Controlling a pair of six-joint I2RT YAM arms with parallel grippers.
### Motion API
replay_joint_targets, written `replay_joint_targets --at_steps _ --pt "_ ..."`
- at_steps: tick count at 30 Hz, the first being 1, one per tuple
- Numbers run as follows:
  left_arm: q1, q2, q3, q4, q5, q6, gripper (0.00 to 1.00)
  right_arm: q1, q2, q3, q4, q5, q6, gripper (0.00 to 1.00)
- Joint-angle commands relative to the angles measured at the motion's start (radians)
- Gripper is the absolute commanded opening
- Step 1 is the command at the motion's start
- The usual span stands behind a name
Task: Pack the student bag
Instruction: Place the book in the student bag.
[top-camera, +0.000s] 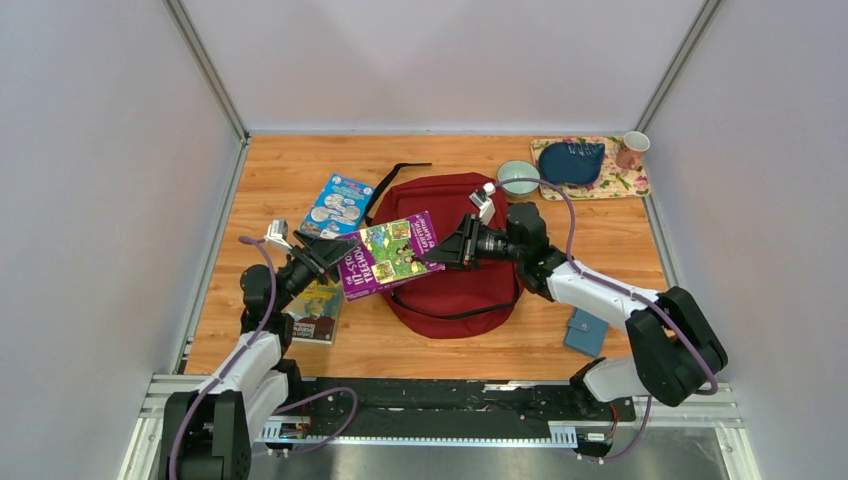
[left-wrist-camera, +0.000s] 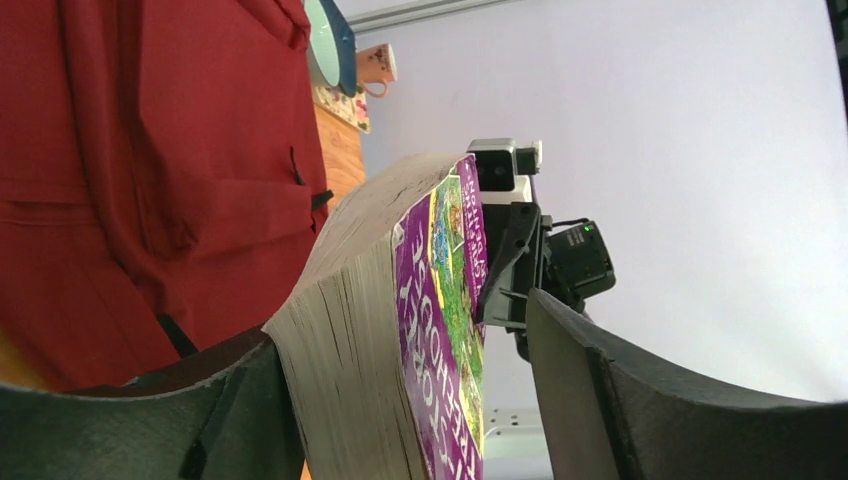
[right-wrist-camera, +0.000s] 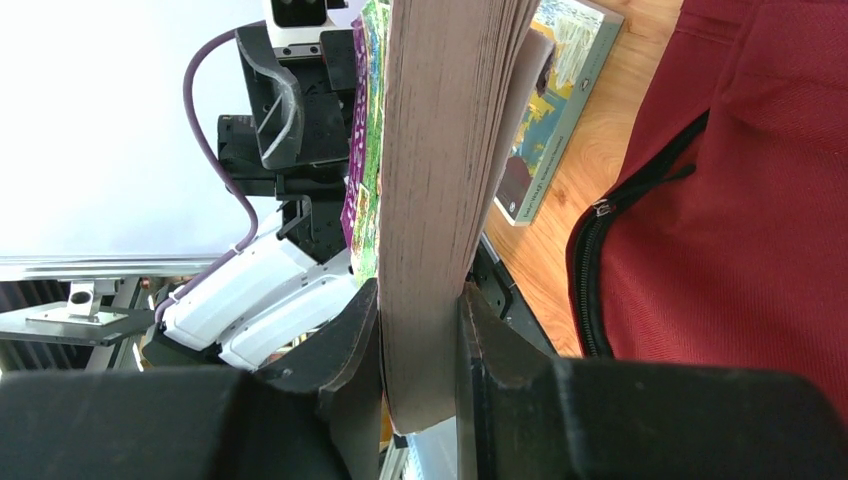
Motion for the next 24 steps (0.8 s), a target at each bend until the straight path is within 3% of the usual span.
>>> replay_joint_targets --at_steps 1,14,17,21,22,23,24 --pt "-0.005 0.022 0.016 0.131 0.037 -0.034 0.75 0.008 -0.058 0.007 0.080 -0.045 -0.014 0.00" --pt "-0.054 -0.017 -0.041 0.068 0.051 -0.053 0.72 0.008 -0.063 -0.012 0.141 0.061 -0.048 0.00" --pt "-0.059 -0.031 -0.049 0.042 0.048 -0.045 0.58 0.010 -0.058 -0.029 0.159 0.057 -0.046 0.00" --pt "-0.060 -0.033 -0.041 0.016 0.048 -0.021 0.27 0.013 -0.046 -0.026 0.141 0.003 -0.069 0.00" --pt "-0.060 -0.030 -0.036 0.010 0.051 -0.015 0.23 0.016 -0.044 -0.029 0.127 -0.026 -0.081 0.05" --pt "-0.060 -0.027 -0.032 0.001 0.057 -0.007 0.20 0.016 -0.047 -0.032 0.115 -0.038 -0.093 0.24" --pt "-0.060 -0.022 -0.021 -0.002 0.065 0.010 0.15 0.016 -0.050 -0.035 0.098 -0.052 -0.104 0.32"
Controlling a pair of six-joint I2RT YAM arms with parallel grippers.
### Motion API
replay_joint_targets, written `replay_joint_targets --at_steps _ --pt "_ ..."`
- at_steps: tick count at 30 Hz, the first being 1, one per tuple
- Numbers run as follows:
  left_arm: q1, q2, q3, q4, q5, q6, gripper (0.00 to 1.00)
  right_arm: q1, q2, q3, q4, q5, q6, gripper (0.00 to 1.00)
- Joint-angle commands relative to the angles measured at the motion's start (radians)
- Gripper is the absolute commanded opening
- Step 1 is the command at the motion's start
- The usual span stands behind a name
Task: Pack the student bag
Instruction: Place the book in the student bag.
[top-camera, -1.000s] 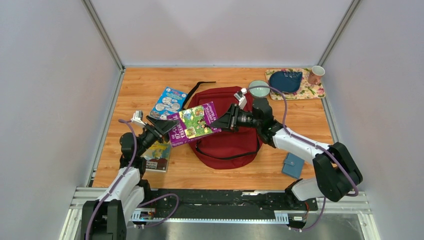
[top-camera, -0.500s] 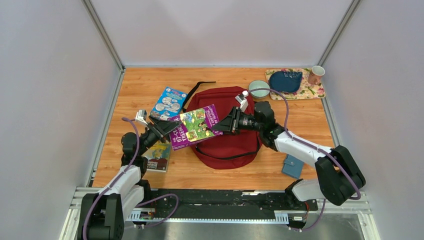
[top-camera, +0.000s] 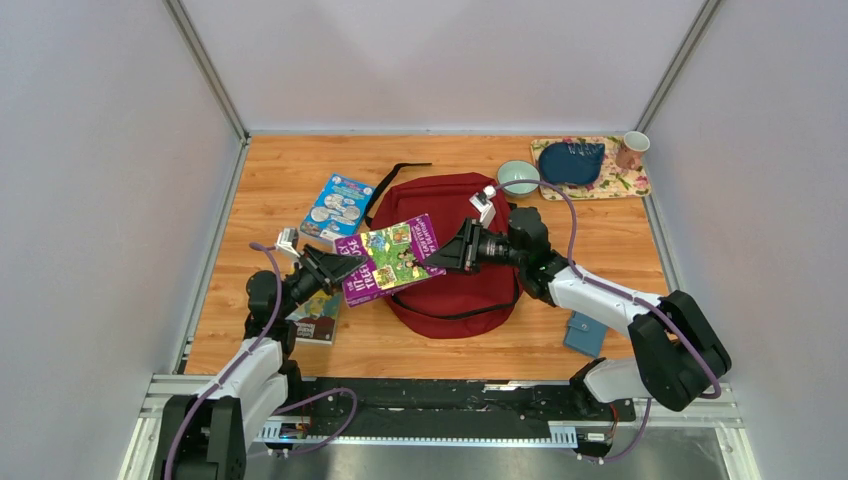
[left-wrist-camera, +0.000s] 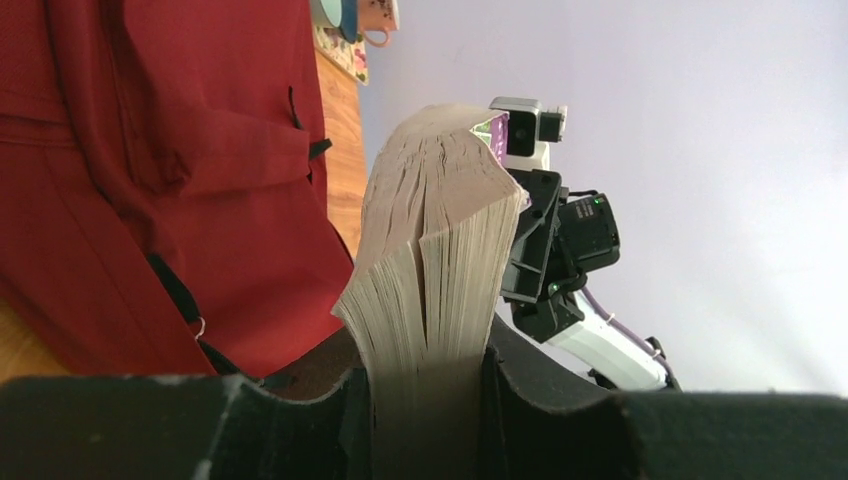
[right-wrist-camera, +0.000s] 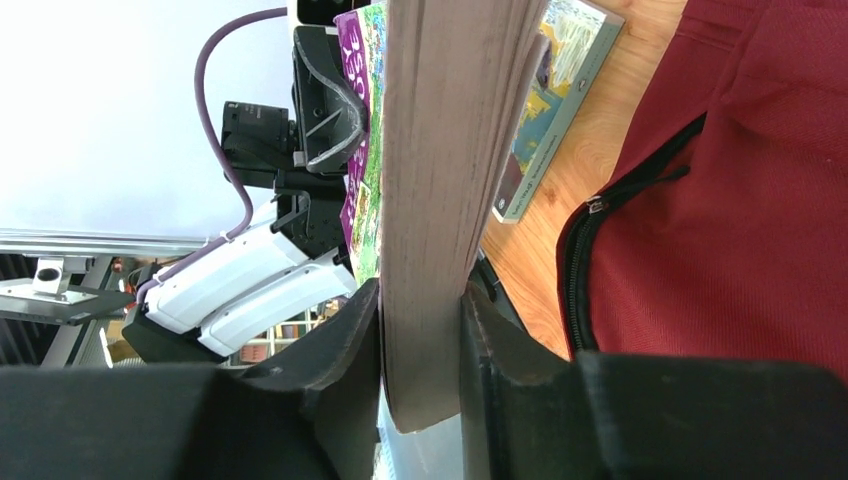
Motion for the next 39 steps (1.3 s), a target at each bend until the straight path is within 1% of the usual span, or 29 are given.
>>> replay_joint_targets --at_steps 1,2,4,5,7,8,13,14,16,18,20,21,22,24,26,27,28,30,31,32,33,34,36,38,39 --pt "-0.009 0.000 0.035 0.000 0.042 0.052 0.12 0.008 -0.030 -0.004 0.025 -0.063 -0.077 0.41" --pt "-0.009 0.003 0.045 0.002 0.055 0.068 0.09 0.006 -0.047 -0.007 0.003 -0.059 -0.091 0.56" --pt "-0.011 0.014 0.055 0.011 0.075 0.080 0.06 0.005 -0.067 -0.015 -0.066 -0.029 -0.117 0.63" --pt "-0.009 0.020 0.069 0.040 0.110 0.085 0.06 0.006 -0.087 -0.018 -0.084 -0.019 -0.139 0.69" --pt "-0.011 0.051 0.089 0.084 0.161 0.083 0.06 0.006 -0.101 -0.020 -0.115 0.006 -0.153 0.72" --pt "-0.011 0.063 0.104 0.142 0.207 0.065 0.06 0.003 -0.104 -0.020 -0.118 0.009 -0.156 0.73" --pt "-0.011 0.120 0.117 0.345 0.258 -0.029 0.06 0.000 -0.072 -0.012 -0.105 0.009 -0.142 0.74" --pt "-0.011 0.126 0.117 0.415 0.267 -0.064 0.05 0.000 -0.063 -0.013 -0.097 0.011 -0.135 0.74" --pt "-0.012 0.153 0.115 0.486 0.272 -0.099 0.04 -0.001 -0.055 -0.020 -0.062 0.001 -0.113 0.75" --pt "-0.014 0.190 0.112 0.602 0.278 -0.161 0.04 0.000 -0.046 -0.024 -0.029 -0.017 -0.095 0.75" --pt "-0.021 0.221 0.114 0.717 0.283 -0.226 0.02 -0.001 -0.035 -0.027 0.041 -0.037 -0.052 0.75" --pt "-0.026 0.245 0.118 0.724 0.289 -0.228 0.02 0.000 -0.031 -0.029 0.069 -0.066 -0.038 0.75" --pt "-0.037 0.255 0.120 0.724 0.290 -0.224 0.01 -0.003 -0.023 -0.032 0.140 -0.084 -0.001 0.75" --pt "-0.049 0.269 0.126 0.724 0.289 -0.213 0.01 -0.001 -0.018 -0.035 0.202 -0.118 0.033 0.73" --pt "-0.063 0.275 0.137 0.724 0.290 -0.202 0.01 0.002 -0.014 -0.036 0.245 -0.132 0.063 0.67" --pt "-0.067 0.276 0.140 0.723 0.290 -0.199 0.01 0.000 -0.012 -0.036 0.262 -0.141 0.071 0.62" --pt "-0.072 0.279 0.143 0.721 0.292 -0.198 0.01 0.002 -0.009 -0.043 0.271 -0.143 0.077 0.47" --pt "-0.074 0.284 0.146 0.716 0.289 -0.195 0.02 0.000 -0.009 -0.055 0.306 -0.144 0.105 0.28" --pt "-0.074 0.284 0.143 0.709 0.283 -0.191 0.02 0.000 -0.008 -0.058 0.320 -0.147 0.114 0.14" --pt "-0.074 0.281 0.140 0.701 0.278 -0.184 0.02 0.000 -0.009 -0.069 0.331 -0.150 0.138 0.09" --pt "-0.075 0.279 0.138 0.695 0.278 -0.178 0.02 0.002 -0.011 -0.072 0.343 -0.160 0.146 0.08" --pt "-0.074 0.276 0.137 0.681 0.273 -0.170 0.02 0.002 -0.017 -0.075 0.343 -0.164 0.148 0.12" --pt "-0.074 0.269 0.137 0.669 0.270 -0.159 0.03 0.000 -0.024 -0.079 0.321 -0.175 0.137 0.15" --pt "-0.074 0.261 0.141 0.650 0.267 -0.147 0.03 0.002 -0.043 -0.081 0.295 -0.175 0.122 0.33" --pt "-0.074 0.258 0.143 0.646 0.269 -0.145 0.03 0.002 -0.047 -0.078 0.256 -0.175 0.097 0.39"
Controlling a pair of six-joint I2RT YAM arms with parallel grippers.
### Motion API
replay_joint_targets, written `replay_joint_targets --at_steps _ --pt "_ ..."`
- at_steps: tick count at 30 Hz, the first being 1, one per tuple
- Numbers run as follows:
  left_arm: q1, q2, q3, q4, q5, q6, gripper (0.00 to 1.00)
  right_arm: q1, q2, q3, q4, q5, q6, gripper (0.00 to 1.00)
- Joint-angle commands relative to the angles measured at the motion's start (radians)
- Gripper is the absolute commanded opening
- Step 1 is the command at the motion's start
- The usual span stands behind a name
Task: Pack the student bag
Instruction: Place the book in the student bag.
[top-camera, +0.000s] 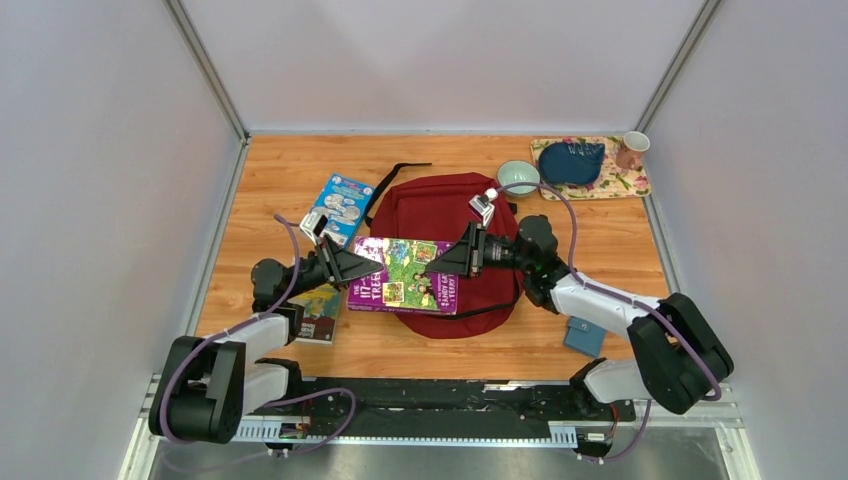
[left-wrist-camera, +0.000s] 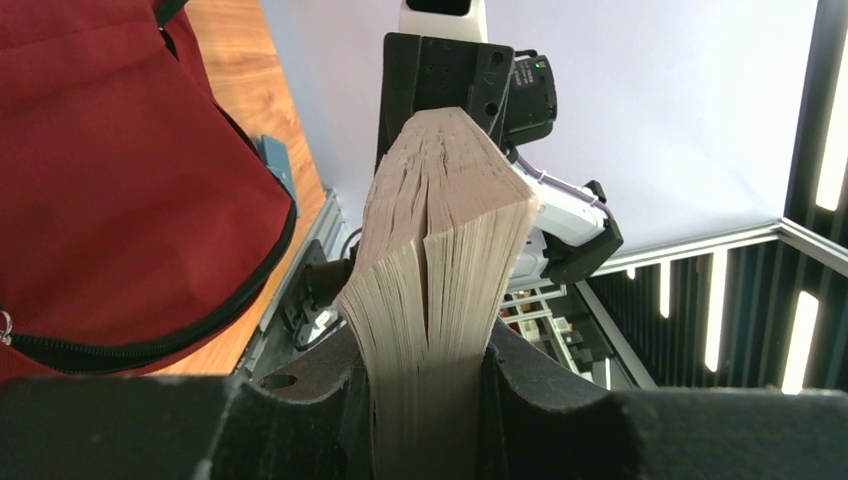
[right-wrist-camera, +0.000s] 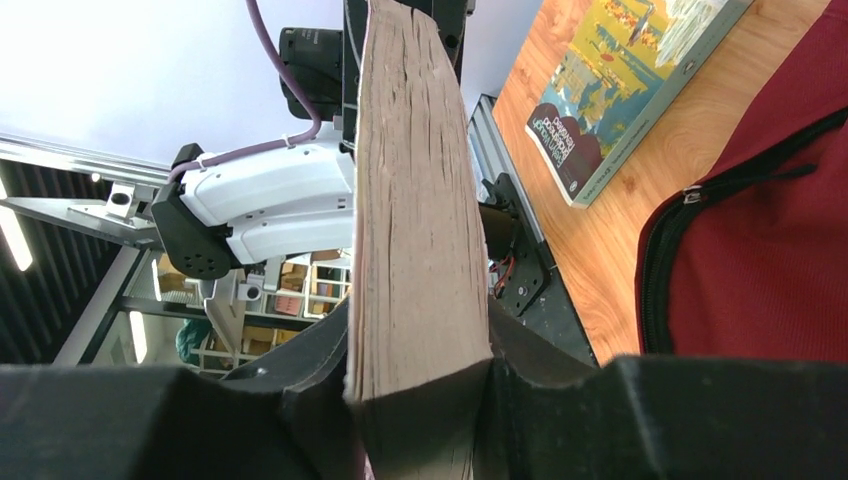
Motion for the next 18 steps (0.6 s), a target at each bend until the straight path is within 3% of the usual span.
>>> replay_joint_targets --at_steps 1,6,8,11,12,15,17,18 --pt "-0.004 -0.030 0.044 0.237 -0.024 0.017 0.03 0.003 -0.045 0.001 -0.015 -0.055 -0.025 0.43" --pt "-0.004 -0.036 0.049 0.228 -0.025 0.025 0.03 0.006 -0.062 0.015 -0.098 -0.071 -0.073 0.45" --pt "-0.005 -0.039 0.048 0.228 -0.024 0.026 0.03 0.006 -0.063 0.015 -0.098 -0.076 -0.073 0.34" --pt "-0.008 -0.044 0.051 0.225 -0.013 0.031 0.04 0.008 -0.066 0.015 -0.093 -0.081 -0.070 0.01" --pt "-0.010 -0.044 0.052 0.217 -0.009 0.034 0.05 0.008 -0.069 0.014 -0.089 -0.081 -0.067 0.00" --pt "-0.016 -0.067 0.064 0.123 0.005 0.094 0.32 0.001 -0.103 0.017 -0.160 -0.029 -0.084 0.00" --pt "-0.016 -0.119 0.075 -0.052 -0.004 0.207 0.55 -0.005 -0.173 0.041 -0.328 0.043 -0.175 0.00" --pt "-0.016 -0.145 0.083 -0.147 -0.014 0.267 0.61 -0.005 -0.206 0.078 -0.518 0.159 -0.284 0.00"
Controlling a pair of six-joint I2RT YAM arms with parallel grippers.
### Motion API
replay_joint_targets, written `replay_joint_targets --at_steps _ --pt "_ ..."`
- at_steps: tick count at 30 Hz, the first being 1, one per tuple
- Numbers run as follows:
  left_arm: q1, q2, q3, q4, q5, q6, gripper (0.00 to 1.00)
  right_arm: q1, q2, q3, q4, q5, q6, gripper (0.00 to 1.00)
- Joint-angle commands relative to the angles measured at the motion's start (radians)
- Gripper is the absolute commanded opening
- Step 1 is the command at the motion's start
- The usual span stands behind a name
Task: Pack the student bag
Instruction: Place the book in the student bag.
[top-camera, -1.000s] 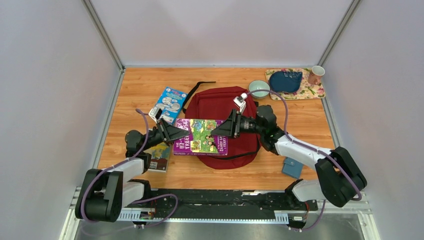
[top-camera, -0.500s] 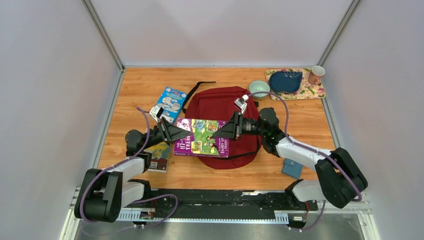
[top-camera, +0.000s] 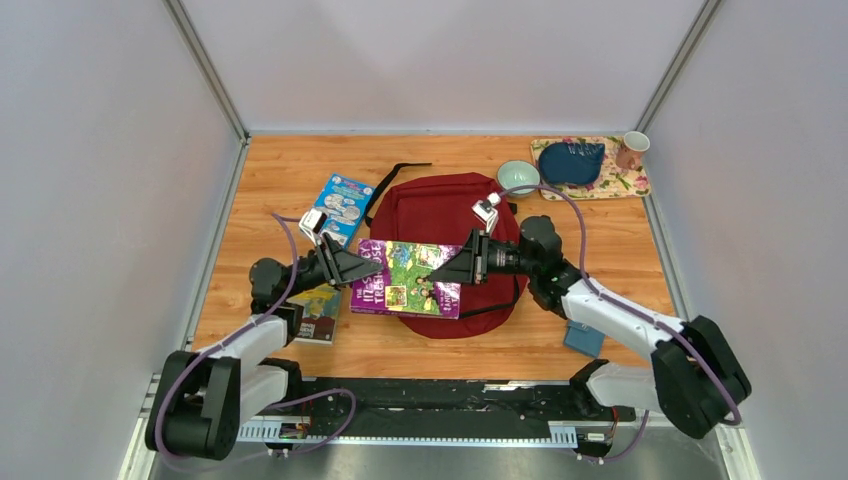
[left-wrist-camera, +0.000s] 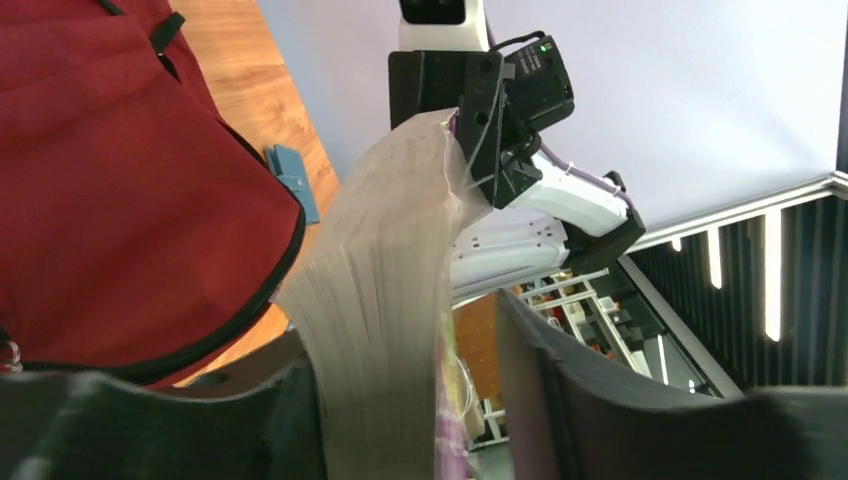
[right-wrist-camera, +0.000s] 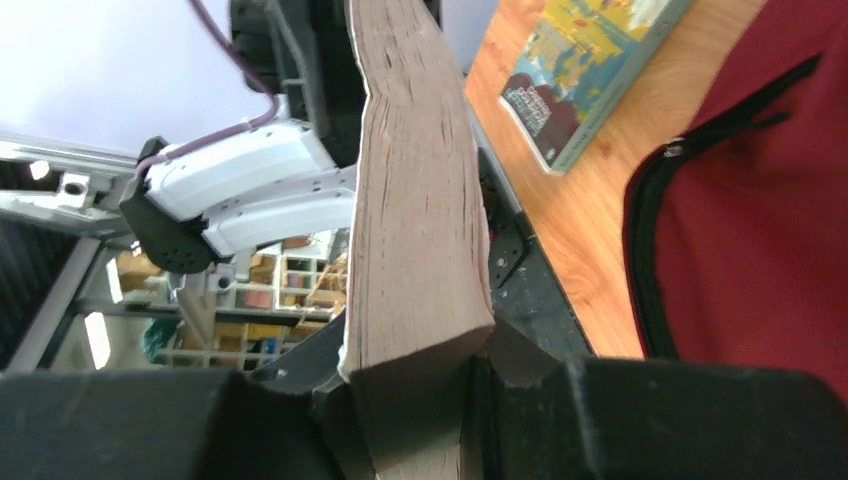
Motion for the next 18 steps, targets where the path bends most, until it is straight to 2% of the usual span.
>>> replay_joint_targets --at_steps 1,3,4,7,11,13,18 --pt "-0.004 -0.128 0.080 -0.353 -0.058 0.340 0.69 -0.005 -0.182 0.093 -0.437 0.244 -0.250 0.00" --pt "-0.007 -0.214 0.144 -0.638 -0.122 0.527 0.74 -0.012 -0.249 0.136 -0.645 0.425 -0.345 0.00" --pt "-0.020 -0.237 0.210 -0.911 -0.216 0.707 0.77 -0.015 -0.308 0.144 -0.695 0.479 -0.362 0.00" --pt "-0.030 -0.277 0.284 -1.157 -0.329 0.874 0.78 -0.035 -0.434 0.159 -0.859 0.692 -0.381 0.00" --pt "-0.070 -0.268 0.307 -1.187 -0.375 0.912 0.78 -0.035 -0.643 0.130 -0.966 0.984 -0.347 0.00" --pt "-0.131 -0.247 0.359 -1.244 -0.459 0.981 0.79 -0.035 -0.765 0.124 -1.027 1.133 -0.318 0.00" --pt "-0.466 -0.066 0.537 -1.363 -0.645 1.168 0.79 -0.035 -0.939 0.166 -1.209 1.405 -0.292 0.00"
